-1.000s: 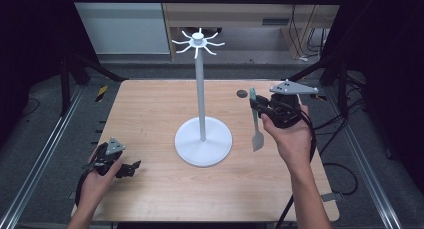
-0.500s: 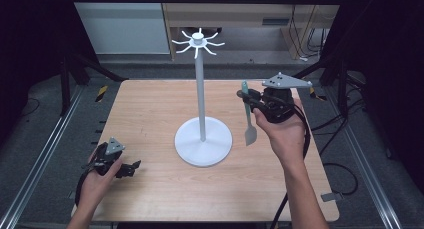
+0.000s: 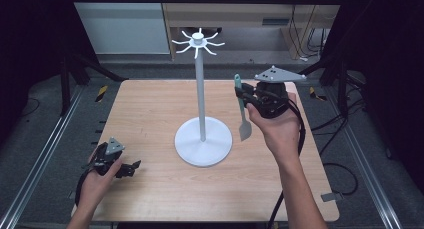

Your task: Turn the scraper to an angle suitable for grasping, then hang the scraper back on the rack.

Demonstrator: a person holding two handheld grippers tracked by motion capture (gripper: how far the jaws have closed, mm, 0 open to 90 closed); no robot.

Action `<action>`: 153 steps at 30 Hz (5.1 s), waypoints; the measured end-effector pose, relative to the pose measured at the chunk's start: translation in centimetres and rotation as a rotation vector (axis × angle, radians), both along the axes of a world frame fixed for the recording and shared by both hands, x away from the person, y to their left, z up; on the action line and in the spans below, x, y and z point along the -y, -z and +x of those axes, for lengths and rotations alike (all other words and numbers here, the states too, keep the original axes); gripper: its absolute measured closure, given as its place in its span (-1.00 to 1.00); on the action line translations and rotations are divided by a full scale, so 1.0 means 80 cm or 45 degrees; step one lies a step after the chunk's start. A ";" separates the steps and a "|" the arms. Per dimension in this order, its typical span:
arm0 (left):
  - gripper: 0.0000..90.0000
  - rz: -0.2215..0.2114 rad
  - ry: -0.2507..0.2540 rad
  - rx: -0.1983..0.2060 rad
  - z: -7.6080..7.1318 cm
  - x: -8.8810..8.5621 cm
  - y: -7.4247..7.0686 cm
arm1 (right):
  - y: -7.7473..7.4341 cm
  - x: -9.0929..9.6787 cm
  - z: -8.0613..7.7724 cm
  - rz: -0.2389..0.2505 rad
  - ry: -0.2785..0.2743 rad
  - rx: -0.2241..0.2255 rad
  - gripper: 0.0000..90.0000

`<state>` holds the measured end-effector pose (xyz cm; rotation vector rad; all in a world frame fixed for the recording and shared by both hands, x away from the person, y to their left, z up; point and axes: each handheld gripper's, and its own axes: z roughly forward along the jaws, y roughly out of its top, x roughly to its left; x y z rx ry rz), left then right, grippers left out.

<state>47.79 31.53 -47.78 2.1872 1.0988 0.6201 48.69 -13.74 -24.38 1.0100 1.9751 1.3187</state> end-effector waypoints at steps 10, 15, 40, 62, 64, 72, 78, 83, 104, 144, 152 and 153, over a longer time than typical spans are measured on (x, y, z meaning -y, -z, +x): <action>-0.91 0.000 0.001 0.000 0.000 0.000 0.000 | -0.014 -0.012 0.001 0.006 -0.016 0.029 0.66; -0.91 -0.001 0.001 -0.001 0.000 0.000 0.000 | -0.019 -0.016 0.001 0.009 -0.023 0.039 0.66; -0.91 -0.007 0.001 0.001 0.000 0.001 0.000 | -0.034 -0.027 0.001 0.035 -0.039 0.072 0.66; -0.91 -0.002 0.003 -0.002 0.000 0.001 0.001 | -0.043 -0.037 0.004 0.066 -0.057 0.086 0.65; -0.91 -0.004 0.000 -0.002 0.000 0.000 0.000 | -0.045 -0.039 0.003 0.067 -0.061 0.090 0.65; -0.91 -0.013 -0.004 0.002 0.000 0.001 0.001 | -0.050 -0.042 -0.002 0.076 -0.079 0.105 0.65; -0.91 -0.010 -0.004 0.000 0.000 0.001 0.001 | -0.051 -0.041 -0.005 0.091 -0.081 0.113 0.65; -0.91 -0.008 -0.002 -0.001 0.000 0.001 0.001 | -0.053 -0.039 -0.007 0.100 -0.083 0.118 0.65; -0.91 -0.008 -0.002 -0.002 0.000 0.001 0.001 | -0.067 -0.035 -0.018 0.118 -0.079 0.166 0.65; -0.91 -0.008 0.000 0.001 0.001 0.001 0.001 | -0.070 -0.051 -0.003 0.080 -0.128 0.120 0.65; -0.91 -0.007 0.000 0.000 0.001 0.001 0.001 | -0.072 -0.059 0.002 0.074 -0.131 0.113 0.65; -0.91 -0.007 0.000 0.000 0.001 0.001 0.001 | -0.072 -0.059 0.002 0.074 -0.131 0.113 0.65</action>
